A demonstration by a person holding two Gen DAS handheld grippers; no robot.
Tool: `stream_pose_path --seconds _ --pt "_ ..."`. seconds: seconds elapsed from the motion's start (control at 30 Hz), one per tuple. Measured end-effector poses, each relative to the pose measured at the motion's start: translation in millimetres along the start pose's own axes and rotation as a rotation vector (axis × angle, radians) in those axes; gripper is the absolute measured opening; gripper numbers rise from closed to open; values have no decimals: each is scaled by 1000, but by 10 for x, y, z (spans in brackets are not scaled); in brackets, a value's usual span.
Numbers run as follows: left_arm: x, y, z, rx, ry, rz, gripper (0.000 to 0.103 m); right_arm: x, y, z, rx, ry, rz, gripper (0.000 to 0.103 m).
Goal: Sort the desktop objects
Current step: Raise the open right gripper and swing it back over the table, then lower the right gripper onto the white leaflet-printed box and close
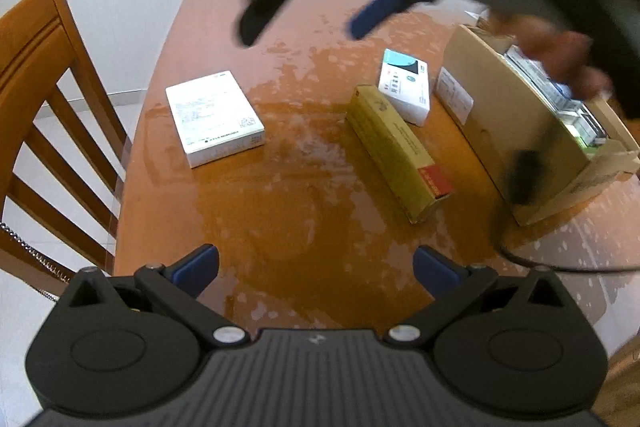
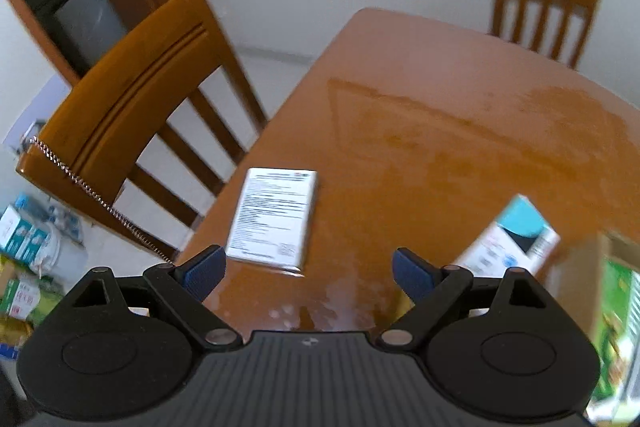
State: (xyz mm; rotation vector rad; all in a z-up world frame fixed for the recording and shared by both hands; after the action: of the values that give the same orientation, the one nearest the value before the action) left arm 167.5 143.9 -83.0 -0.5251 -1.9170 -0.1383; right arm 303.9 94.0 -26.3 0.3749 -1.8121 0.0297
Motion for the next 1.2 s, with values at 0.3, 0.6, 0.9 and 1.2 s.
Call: stream_pose_path --seconds 0.3,0.6,0.9,1.2 --pt "-89 161 149 39 29 -8 103 -826 210 -317 -9 96 51 94" --pt "-123 274 163 82 30 9 103 -1197 367 -378 3 120 138 94" --pt "-148 271 147 63 39 10 103 -1275 382 -293 54 137 153 83" --pt "-103 242 136 51 25 0 103 -1197 331 -225 58 159 146 79"
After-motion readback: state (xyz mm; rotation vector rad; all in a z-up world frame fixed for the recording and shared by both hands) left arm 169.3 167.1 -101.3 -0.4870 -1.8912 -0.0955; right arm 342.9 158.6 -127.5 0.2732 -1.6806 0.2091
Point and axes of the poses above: each gripper's, at about its wrist camera, not at the fingertips, and x roughly against the way its jaws point, y to its left, z to its underside, the point moved 10 cm from there along -x, roughly the way its jaws point, and after that the axes turned 12 degrees about y, right-handed, at the moved point
